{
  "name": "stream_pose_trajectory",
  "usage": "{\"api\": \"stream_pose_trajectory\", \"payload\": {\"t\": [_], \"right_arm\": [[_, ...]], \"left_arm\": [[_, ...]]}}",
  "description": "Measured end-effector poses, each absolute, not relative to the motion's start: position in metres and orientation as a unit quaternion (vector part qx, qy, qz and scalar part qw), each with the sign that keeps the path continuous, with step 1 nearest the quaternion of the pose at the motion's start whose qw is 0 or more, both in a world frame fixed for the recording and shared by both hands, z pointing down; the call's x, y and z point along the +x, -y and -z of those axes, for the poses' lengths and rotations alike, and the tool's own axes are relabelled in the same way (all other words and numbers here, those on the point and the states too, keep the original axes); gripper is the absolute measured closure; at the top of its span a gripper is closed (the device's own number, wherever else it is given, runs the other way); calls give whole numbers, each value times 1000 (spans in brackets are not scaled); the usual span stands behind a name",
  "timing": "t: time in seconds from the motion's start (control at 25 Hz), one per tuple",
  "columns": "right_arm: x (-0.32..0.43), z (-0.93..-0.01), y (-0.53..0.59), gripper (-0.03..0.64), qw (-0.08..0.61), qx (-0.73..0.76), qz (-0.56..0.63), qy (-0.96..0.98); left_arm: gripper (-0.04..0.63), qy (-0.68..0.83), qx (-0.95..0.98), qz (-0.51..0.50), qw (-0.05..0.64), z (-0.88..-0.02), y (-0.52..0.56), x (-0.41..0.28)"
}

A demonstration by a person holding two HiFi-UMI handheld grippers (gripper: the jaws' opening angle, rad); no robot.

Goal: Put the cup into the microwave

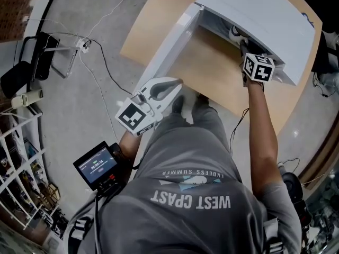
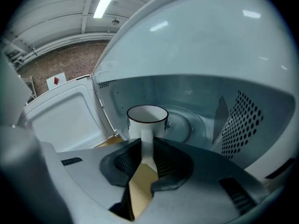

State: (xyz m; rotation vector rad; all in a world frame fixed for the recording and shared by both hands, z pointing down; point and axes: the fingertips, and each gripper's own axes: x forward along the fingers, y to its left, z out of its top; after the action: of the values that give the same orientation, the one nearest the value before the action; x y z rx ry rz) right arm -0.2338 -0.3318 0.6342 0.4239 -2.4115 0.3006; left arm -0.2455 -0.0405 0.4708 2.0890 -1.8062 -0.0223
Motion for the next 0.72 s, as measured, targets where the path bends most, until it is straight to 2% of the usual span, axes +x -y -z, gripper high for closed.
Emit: {"api": "stream_pose_trajectory", "payload": {"t": [0.36, 0.72], "right_arm": [[-242, -639, 348, 545, 310, 177, -106, 928], [-260, -630, 386, 543, 274, 212, -47, 937]], "left_arm": [[575, 650, 732, -7, 204, -476, 45, -249], [575, 655, 723, -11, 219, -465, 60, -256]]}}
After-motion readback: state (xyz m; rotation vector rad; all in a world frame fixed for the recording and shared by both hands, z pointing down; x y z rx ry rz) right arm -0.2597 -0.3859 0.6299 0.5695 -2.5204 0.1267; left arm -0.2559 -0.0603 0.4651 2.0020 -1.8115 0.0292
